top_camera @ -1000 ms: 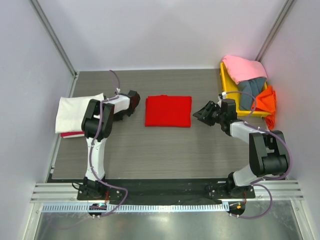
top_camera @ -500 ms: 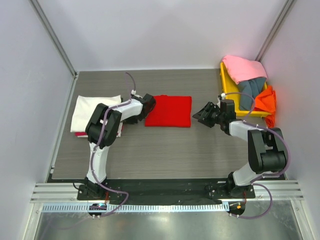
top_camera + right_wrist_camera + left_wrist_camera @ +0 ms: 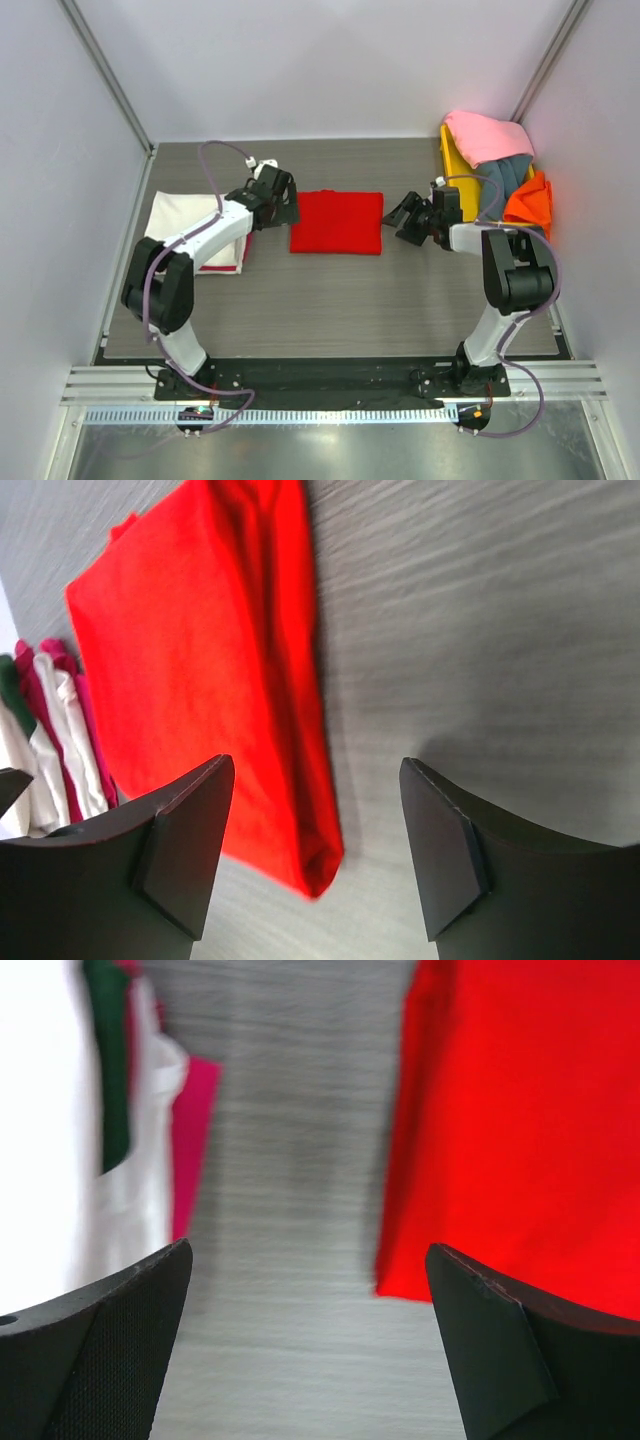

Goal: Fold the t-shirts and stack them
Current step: Neatly place the folded tshirt to the corner

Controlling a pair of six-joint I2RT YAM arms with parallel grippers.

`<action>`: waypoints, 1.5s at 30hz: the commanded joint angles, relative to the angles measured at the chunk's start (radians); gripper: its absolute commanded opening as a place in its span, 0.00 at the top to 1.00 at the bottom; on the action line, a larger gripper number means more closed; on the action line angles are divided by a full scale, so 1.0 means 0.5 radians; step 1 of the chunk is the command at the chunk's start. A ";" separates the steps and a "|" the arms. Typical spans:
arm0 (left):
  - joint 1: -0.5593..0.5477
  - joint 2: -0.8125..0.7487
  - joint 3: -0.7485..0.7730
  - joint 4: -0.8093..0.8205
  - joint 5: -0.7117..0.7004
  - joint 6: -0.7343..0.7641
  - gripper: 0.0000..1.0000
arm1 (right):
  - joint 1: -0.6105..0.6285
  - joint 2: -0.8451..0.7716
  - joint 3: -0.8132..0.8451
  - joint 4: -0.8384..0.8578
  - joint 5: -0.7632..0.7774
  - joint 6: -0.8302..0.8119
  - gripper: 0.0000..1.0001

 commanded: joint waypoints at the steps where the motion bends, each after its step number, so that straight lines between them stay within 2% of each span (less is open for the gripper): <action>1: 0.096 0.091 -0.047 0.373 0.439 -0.134 0.01 | -0.002 0.141 0.153 0.087 0.009 0.028 0.27; 3: 0.115 0.150 -0.023 0.453 0.517 -0.146 0.04 | -0.002 0.199 0.224 0.081 0.009 0.028 0.27; 12: 0.231 0.432 0.078 0.693 0.823 -0.303 0.06 | 0.047 0.472 0.491 0.029 0.021 0.018 0.27; 15: 0.259 0.508 0.118 0.730 0.854 -0.324 0.07 | 0.050 0.525 0.567 -0.008 0.046 0.022 0.29; 19: 0.296 0.607 0.177 0.751 0.958 -0.349 0.09 | 0.072 0.605 0.659 -0.066 0.073 0.003 0.37; 25: 0.333 0.680 0.195 0.834 1.063 -0.401 0.16 | 0.124 0.663 0.819 -0.254 0.224 -0.064 0.38; 29: 0.336 0.717 0.226 0.868 1.088 -0.410 0.28 | 0.124 0.712 0.889 -0.269 0.224 -0.055 0.44; 38: 0.348 0.840 0.312 0.898 1.085 -0.447 0.31 | 0.121 0.810 1.003 -0.290 0.242 -0.074 0.45; 45: 0.357 0.874 0.327 0.908 1.060 -0.435 0.38 | 0.124 0.810 1.025 -0.346 0.310 -0.153 0.41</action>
